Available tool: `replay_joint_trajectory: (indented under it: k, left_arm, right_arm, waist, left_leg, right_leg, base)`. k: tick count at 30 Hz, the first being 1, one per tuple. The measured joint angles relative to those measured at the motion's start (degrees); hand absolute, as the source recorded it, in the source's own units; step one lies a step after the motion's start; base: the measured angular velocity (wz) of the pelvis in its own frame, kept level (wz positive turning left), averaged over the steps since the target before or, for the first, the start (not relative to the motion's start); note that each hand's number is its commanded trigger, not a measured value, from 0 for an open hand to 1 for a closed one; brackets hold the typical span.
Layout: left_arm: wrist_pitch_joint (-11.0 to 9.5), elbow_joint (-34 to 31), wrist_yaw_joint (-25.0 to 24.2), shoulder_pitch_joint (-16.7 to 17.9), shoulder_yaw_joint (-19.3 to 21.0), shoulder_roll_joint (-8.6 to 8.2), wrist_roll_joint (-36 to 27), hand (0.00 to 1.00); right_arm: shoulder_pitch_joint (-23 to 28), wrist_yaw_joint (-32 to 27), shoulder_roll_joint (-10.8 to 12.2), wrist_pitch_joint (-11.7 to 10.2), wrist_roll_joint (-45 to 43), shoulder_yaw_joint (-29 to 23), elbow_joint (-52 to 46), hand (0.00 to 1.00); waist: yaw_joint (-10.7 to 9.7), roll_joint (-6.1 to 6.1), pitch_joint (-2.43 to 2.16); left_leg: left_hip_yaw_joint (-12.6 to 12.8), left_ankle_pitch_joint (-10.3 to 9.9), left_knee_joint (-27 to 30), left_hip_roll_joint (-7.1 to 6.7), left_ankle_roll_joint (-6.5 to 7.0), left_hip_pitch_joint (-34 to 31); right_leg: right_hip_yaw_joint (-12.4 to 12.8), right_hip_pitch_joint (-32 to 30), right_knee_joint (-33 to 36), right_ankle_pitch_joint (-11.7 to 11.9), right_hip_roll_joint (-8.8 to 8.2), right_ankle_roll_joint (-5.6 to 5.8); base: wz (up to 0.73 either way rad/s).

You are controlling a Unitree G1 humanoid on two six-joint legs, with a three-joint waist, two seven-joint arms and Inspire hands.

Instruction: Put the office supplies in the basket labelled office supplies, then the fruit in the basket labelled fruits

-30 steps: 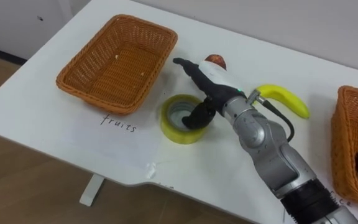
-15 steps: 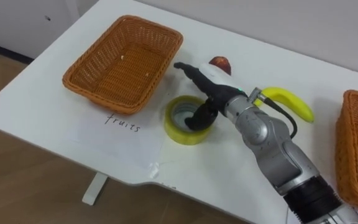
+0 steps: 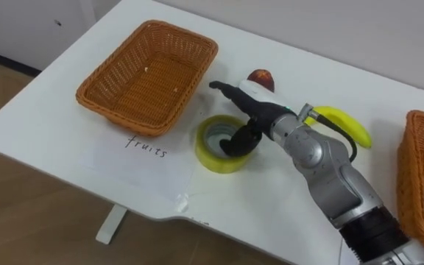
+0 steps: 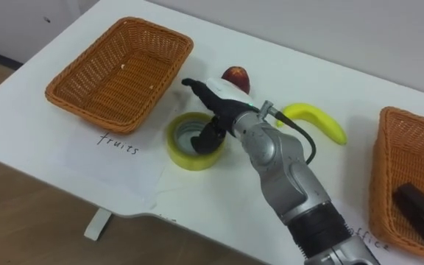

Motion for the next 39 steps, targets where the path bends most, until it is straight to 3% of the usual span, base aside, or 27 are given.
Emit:
replay_joint_trajectory:
  k: [5,11,13,22,26,27,28,29,34,36,37,39]
  left_arm:
    - [0.4,1.6,0.0,-0.8,0.1,0.02,-0.1,0.00]
    - [1.3,2.3,-0.5,-1.1,0.1,0.07,-0.1,0.00]
    - [1.4,3.4,-0.5,-1.8,0.1,0.03,-0.1,0.00]
    - [2.6,3.9,-0.9,-2.1,0.1,0.02,-0.1,0.00]
    - [2.6,3.9,-1.0,-2.2,0.0,0.03,-0.1,0.00]
    - [2.6,3.9,-1.0,-2.2,0.0,0.04,-0.1,0.00]
    - [2.7,3.9,-1.0,-2.1,0.0,0.05,-0.1,0.00]
    - [2.8,3.9,-1.0,-2.2,0.0,0.06,-0.2,0.00]
    - [3.8,3.8,-1.2,-2.4,0.0,0.15,-0.2,0.00]
    - [3.9,3.8,-1.3,-2.5,0.0,0.18,-0.2,0.00]
    - [3.9,3.8,-1.4,-2.5,0.0,0.24,-0.2,0.00]
    - [4.1,3.8,-1.5,-2.7,0.0,0.35,-0.2,0.00]
  right_arm:
    - [0.0,1.9,-0.4,0.7,0.0,-0.2,0.3,0.00]
    - [0.0,3.8,-0.5,2.1,0.0,-0.2,0.5,0.00]
    - [0.0,4.4,-0.5,2.6,0.0,-0.2,0.5,0.06]
    - [0.0,8.1,-0.5,4.4,0.0,-0.2,-0.3,0.01]
    - [0.0,9.5,-0.6,5.1,0.0,-0.3,0.2,0.12]
    - [0.0,9.6,-0.6,5.1,0.1,-0.3,0.3,0.19]
    - [0.1,10.0,-0.6,5.2,0.3,-0.3,0.7,0.47]
    - [0.0,10.3,-0.6,5.4,1.0,-0.3,1.2,0.60]
    - [-2.6,8.6,-0.2,5.9,2.3,-0.3,5.7,0.55]
    - [-3.7,8.3,0.0,6.3,2.2,-0.3,7.3,0.65]
    - [-4.1,8.2,0.2,6.6,2.0,-0.3,7.8,0.83]
    - [-4.5,8.1,0.1,6.6,1.2,-0.2,8.6,1.00]
  waist:
    - [0.4,-0.25,-0.15]
    - [0.4,-0.72,-0.03]
    - [0.4,-0.76,-0.02]
    - [0.5,-0.76,-0.01]
    - [0.5,-0.75,0.00]
    - [0.4,-0.73,0.01]
    - [0.4,-0.71,0.02]
    - [0.4,-0.72,0.02]
    - [0.6,-0.66,0.02]
    - [0.9,-0.67,0.01]
    - [1.3,-0.72,-0.02]
    - [1.8,-0.82,-0.09]
  left_leg:
    - [-0.1,0.0,0.0,-0.01,0.00,0.2]
    - [-0.1,0.0,-0.2,0.01,0.00,0.8]
    - [-0.1,0.0,-0.2,0.02,0.00,0.8]
    - [0.0,0.0,-0.1,0.07,-0.01,1.1]
    - [0.1,0.0,-0.2,0.09,-0.02,1.2]
    - [0.1,0.0,-0.2,0.09,-0.03,1.2]
    - [0.1,0.0,-0.2,0.10,-0.03,1.2]
    - [0.2,0.0,-0.2,0.13,-0.03,1.2]
    - [0.2,0.0,-0.7,0.13,-0.08,1.8]
    - [0.1,0.0,-0.7,0.09,-0.08,1.9]
    - [0.1,0.0,-0.6,0.08,-0.07,1.9]
    - [0.1,0.0,-0.6,0.08,-0.07,2.0]
  right_leg:
    - [0.0,0.3,0.0,0.0,0.01,0.00]
    - [0.0,0.8,0.0,0.0,0.06,0.00]
    - [0.1,0.9,0.0,0.0,0.06,0.00]
    - [0.1,0.9,0.0,0.0,0.06,0.00]
    - [0.1,1.0,0.0,0.0,0.08,0.00]
    - [0.0,1.1,0.0,0.0,0.08,0.00]
    - [0.0,1.2,0.0,0.0,0.09,0.00]
    - [0.1,1.3,0.0,0.0,0.11,0.00]
    - [0.1,1.5,0.0,0.0,0.12,0.00]
    - [0.0,1.5,0.0,0.0,0.10,0.00]
    - [0.0,1.5,0.0,0.0,0.10,0.00]
    - [0.0,1.4,0.0,0.0,0.10,0.00]
  base:
    - [0.00]
    - [0.00]
    - [0.00]
    - [0.00]
    - [0.00]
    - [0.00]
    - [0.00]
    - [-0.03]
    - [0.00]
    - [0.00]
    - [0.00]
    - [0.03]
